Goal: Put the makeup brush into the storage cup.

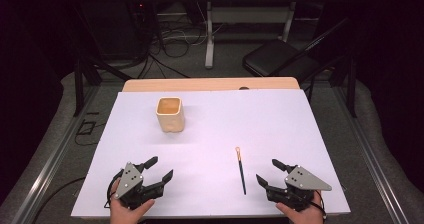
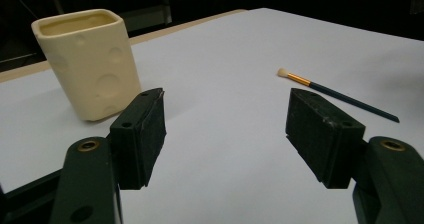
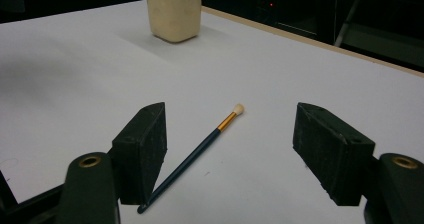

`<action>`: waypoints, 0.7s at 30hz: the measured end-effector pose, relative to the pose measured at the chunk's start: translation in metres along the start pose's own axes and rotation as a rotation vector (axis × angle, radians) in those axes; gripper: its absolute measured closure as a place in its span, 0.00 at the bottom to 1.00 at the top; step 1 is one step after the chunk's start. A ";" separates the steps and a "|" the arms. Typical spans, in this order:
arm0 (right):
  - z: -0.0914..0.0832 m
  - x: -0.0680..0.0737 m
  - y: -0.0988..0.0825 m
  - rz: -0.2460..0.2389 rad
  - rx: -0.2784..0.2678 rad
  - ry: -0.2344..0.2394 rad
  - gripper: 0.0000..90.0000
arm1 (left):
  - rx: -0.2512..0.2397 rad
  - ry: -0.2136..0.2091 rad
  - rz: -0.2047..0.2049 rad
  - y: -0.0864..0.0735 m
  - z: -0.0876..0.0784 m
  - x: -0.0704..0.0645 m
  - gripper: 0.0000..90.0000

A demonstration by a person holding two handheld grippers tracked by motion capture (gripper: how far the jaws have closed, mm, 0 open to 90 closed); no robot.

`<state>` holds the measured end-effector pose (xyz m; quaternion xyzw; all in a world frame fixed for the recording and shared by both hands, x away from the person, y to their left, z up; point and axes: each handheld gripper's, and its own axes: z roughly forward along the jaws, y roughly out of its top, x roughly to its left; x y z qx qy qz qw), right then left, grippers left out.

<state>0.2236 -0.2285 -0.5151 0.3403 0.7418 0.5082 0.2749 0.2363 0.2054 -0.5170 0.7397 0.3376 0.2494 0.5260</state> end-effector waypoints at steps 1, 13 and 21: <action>0.000 0.000 0.000 0.000 0.003 -0.002 0.33 | 0.000 0.000 0.000 0.000 0.000 0.000 0.36; 0.003 0.002 0.005 0.019 0.039 -0.034 0.34 | 0.009 0.007 -0.029 0.000 -0.002 0.003 0.36; 0.009 -0.001 0.007 0.033 0.099 -0.026 0.41 | 0.020 0.009 -0.036 -0.001 -0.002 0.004 0.36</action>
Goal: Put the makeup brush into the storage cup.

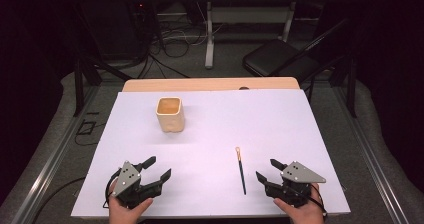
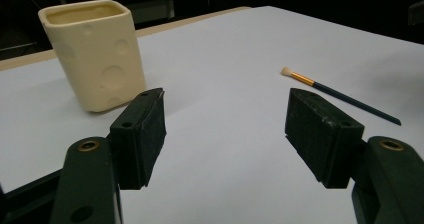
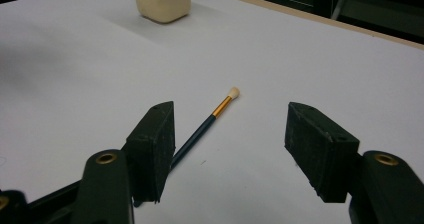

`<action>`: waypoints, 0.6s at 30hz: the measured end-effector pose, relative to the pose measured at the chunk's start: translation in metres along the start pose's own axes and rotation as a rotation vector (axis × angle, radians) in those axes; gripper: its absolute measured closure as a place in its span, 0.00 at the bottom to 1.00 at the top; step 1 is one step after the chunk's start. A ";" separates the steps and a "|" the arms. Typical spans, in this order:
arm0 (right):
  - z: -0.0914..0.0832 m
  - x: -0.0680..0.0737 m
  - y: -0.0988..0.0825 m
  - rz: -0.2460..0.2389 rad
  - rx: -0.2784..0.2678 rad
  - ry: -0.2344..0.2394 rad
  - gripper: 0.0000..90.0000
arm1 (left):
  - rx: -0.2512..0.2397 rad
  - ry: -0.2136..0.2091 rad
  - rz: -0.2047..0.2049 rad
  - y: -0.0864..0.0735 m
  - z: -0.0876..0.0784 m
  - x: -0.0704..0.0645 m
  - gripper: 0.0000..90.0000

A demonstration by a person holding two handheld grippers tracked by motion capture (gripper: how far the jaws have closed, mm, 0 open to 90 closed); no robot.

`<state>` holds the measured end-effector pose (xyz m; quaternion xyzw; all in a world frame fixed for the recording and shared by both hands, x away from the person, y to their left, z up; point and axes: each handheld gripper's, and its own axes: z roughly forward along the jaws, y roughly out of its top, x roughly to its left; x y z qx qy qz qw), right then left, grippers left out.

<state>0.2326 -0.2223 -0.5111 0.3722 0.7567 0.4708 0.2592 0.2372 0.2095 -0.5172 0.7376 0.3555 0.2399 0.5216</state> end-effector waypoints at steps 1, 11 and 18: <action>0.001 0.000 0.001 -0.005 0.005 0.001 0.42 | 0.000 0.000 0.000 0.000 0.000 0.000 0.37; 0.008 0.007 0.008 -0.035 0.032 -0.002 0.45 | 0.016 -0.019 -0.023 -0.002 0.001 0.001 0.38; 0.012 0.010 0.013 -0.027 0.087 0.029 0.46 | 0.039 -0.021 -0.046 -0.002 0.002 0.001 0.38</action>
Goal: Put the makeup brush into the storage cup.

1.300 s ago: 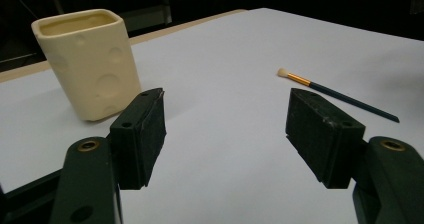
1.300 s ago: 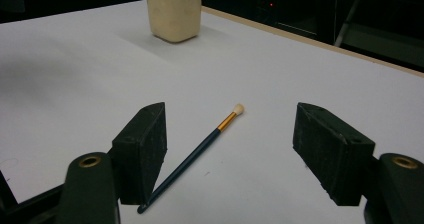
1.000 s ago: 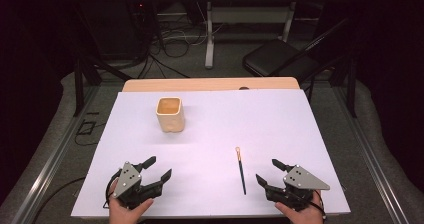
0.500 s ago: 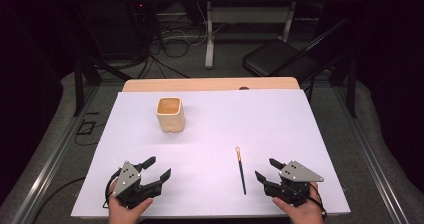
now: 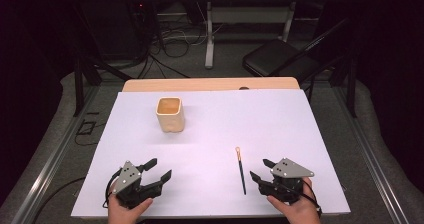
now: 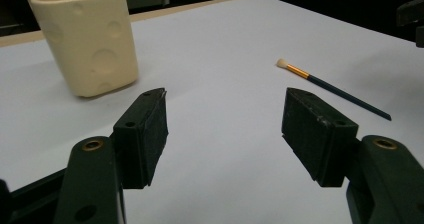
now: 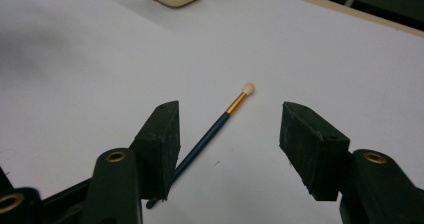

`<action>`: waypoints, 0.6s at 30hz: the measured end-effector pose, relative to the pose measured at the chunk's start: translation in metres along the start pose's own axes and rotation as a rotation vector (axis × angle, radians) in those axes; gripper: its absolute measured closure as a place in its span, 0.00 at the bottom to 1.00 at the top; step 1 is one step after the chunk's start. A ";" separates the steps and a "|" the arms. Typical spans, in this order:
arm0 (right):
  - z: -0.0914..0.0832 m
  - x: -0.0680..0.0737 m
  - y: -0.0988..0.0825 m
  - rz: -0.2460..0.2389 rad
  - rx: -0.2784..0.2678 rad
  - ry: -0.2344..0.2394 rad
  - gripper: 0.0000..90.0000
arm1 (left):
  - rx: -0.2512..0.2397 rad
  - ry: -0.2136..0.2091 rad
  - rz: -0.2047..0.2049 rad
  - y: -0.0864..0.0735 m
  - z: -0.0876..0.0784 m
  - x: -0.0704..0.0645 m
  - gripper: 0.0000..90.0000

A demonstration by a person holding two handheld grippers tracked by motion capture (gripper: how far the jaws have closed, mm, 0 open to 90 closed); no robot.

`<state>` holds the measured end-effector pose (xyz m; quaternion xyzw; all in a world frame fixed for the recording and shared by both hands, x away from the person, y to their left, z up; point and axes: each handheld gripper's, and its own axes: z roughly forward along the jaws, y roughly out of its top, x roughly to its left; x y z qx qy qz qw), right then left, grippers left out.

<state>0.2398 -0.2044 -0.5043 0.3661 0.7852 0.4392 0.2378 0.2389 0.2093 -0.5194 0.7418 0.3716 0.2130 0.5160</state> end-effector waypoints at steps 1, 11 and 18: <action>0.000 0.000 0.000 0.000 0.000 0.000 0.46 | 0.000 0.000 0.000 0.000 0.000 0.000 0.38; 0.009 -0.001 0.005 0.043 0.074 0.032 0.45 | -0.011 0.004 0.005 -0.002 -0.003 -0.001 0.39; 0.014 -0.002 0.008 0.084 0.151 0.065 0.45 | 0.008 -0.012 -0.009 -0.002 -0.002 -0.002 0.40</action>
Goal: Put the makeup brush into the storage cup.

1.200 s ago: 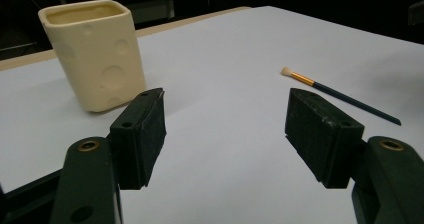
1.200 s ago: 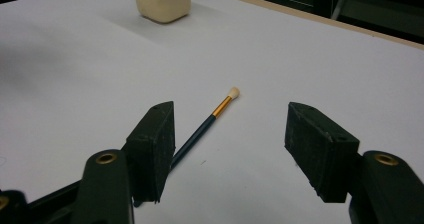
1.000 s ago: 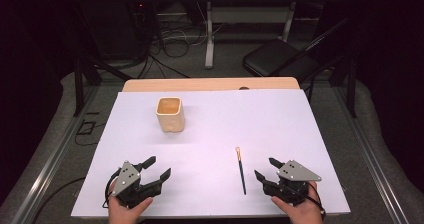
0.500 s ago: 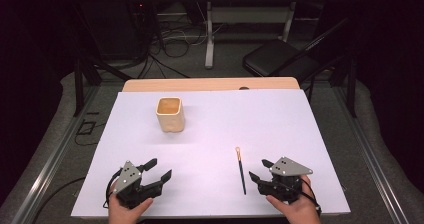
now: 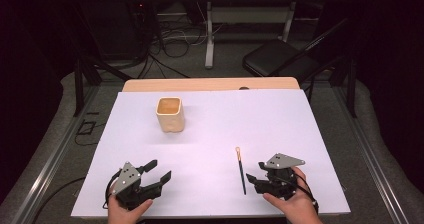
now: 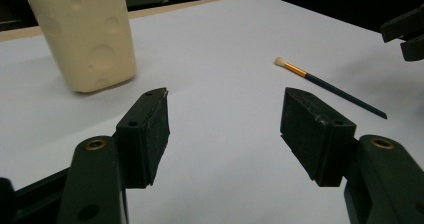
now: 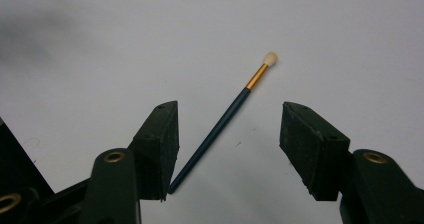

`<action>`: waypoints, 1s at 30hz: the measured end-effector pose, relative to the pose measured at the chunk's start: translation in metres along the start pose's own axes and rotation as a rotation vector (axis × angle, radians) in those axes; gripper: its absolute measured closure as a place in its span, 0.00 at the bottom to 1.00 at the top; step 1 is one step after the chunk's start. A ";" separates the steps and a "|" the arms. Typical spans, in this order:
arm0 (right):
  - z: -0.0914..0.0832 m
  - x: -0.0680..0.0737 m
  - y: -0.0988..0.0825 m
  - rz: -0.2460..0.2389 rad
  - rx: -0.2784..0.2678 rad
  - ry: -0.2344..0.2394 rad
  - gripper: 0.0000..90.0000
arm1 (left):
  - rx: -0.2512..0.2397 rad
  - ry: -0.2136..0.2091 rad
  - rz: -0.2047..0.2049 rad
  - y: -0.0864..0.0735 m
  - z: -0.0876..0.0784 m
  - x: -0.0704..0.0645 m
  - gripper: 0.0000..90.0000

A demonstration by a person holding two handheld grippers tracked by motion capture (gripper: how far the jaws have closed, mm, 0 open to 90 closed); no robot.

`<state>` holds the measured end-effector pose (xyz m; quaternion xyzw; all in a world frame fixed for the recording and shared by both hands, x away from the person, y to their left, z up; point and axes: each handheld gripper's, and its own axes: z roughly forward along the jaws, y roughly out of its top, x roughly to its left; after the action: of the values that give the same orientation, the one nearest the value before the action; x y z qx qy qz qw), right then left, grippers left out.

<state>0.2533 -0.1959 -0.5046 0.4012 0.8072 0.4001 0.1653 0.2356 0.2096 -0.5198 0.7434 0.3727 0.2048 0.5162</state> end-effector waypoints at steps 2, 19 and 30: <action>0.000 0.000 0.002 0.002 0.010 -0.001 0.45 | 0.002 -0.004 -0.003 0.000 0.000 -0.001 0.40; 0.003 -0.001 0.017 0.021 0.105 -0.020 0.46 | 0.012 -0.014 -0.011 0.000 -0.001 0.000 0.40; 0.009 -0.004 0.024 0.041 0.178 0.038 0.49 | 0.015 -0.022 -0.016 -0.001 0.001 -0.001 0.40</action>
<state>0.2734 -0.1860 -0.4915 0.4229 0.8343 0.3377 0.1054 0.2354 0.2090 -0.5204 0.7465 0.3745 0.1899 0.5162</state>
